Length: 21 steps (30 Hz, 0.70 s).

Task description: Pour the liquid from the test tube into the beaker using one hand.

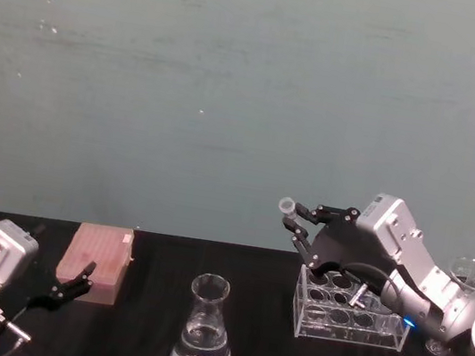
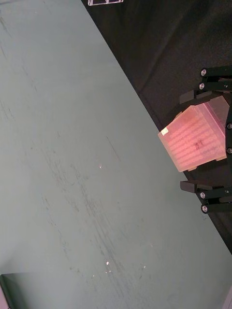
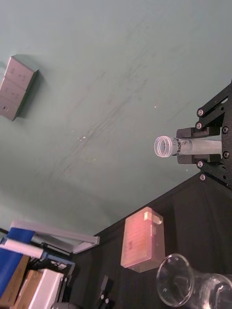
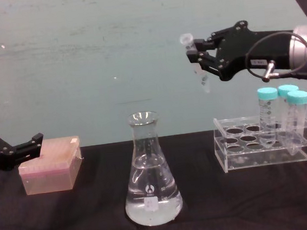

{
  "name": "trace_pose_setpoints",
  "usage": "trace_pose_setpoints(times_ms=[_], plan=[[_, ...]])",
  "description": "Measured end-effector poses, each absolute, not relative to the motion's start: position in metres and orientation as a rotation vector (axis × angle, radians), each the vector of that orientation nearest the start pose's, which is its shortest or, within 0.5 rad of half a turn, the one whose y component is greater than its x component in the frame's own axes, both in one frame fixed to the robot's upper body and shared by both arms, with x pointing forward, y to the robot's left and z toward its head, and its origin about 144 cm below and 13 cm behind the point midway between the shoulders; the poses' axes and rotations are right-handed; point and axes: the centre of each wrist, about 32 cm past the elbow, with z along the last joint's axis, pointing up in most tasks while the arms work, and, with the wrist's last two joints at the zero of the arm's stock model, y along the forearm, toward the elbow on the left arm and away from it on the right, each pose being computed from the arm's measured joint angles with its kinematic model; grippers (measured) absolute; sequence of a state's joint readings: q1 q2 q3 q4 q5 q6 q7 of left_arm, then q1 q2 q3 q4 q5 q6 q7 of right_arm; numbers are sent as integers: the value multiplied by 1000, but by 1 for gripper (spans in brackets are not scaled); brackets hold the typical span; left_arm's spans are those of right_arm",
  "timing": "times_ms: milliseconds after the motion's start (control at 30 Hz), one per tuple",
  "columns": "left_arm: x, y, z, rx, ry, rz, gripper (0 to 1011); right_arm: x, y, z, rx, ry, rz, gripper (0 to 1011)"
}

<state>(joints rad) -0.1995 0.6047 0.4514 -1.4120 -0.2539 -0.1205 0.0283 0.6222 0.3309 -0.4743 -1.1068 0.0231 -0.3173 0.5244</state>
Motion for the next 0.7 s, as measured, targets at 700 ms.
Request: trace_pose_setpoints(times_ms=[700], plan=[[489,310,1140,304,-285,1248,1000,607,-218,1227,-223,-638,-592,190]])
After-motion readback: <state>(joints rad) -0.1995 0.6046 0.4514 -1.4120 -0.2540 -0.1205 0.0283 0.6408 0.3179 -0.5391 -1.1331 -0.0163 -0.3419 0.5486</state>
